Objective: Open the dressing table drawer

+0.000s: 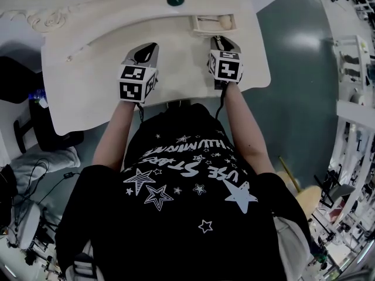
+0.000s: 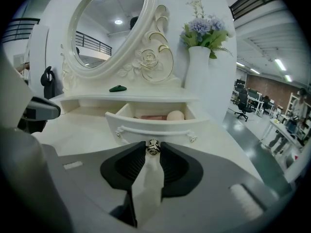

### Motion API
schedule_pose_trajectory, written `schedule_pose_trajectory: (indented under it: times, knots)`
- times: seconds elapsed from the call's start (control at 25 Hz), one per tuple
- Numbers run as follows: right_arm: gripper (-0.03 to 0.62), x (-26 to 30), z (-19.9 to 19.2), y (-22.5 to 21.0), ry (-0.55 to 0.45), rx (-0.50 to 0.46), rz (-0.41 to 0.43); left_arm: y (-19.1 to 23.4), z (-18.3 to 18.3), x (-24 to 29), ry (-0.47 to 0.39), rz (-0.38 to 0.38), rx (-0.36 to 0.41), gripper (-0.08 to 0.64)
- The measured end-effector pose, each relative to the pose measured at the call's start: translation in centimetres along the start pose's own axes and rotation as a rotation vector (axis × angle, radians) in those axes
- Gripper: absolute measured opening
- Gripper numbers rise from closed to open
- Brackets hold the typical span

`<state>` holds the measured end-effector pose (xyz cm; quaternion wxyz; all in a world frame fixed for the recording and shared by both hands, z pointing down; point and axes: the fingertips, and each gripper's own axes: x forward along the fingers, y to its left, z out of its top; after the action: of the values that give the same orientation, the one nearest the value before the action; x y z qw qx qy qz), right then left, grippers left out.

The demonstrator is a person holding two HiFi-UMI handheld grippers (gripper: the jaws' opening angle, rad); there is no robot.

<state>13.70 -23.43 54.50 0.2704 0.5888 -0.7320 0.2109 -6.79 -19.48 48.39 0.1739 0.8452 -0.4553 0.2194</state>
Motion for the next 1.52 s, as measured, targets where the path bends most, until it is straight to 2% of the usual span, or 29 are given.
schedule_pose_trajectory:
  times: [0.2,0.28,0.4,0.64,0.88,1.0,1.16,1.32,1.52]
  knots:
    - [0.129,0.0,0.2,0.0,-0.004,0.000,0.011,-0.5,0.2,0.2,0.006,-0.014,0.014,0.002]
    - [0.185,-0.3,0.2,-0.1,-0.006,0.000,0.017,-0.8,0.4,0.2,0.003,-0.021,0.022,0.002]
    - [0.214,-0.9,0.3,0.0,-0.015,0.000,0.025,-1.0,0.6,-0.1,-0.006,-0.018,0.034,0.002]
    - [0.216,-3.3,0.3,-0.4,-0.043,0.001,0.028,-1.9,1.3,-1.5,-0.036,0.004,0.036,0.002]
    - [0.212,-7.9,0.0,0.0,-0.102,0.015,0.026,-3.8,0.8,-5.0,-0.060,0.031,0.026,0.002]
    - [0.198,-10.9,-0.7,0.5,-0.129,0.021,0.019,-4.9,0.3,-7.5,-0.073,0.048,0.024,0.002]
    - [0.140,-15.2,-2.2,1.3,-0.164,0.031,0.008,-6.8,-1.3,-11.1,-0.082,0.057,0.020,0.002]
    - [0.028,-18.9,-4.3,2.6,-0.185,0.041,0.035,-9.1,-3.2,-14.6,-0.085,0.068,0.027,0.002]
    - [0.028,-23.0,-6.6,3.9,-0.221,0.072,0.065,-11.3,-5.7,-18.8,-0.084,0.090,0.001,0.002]
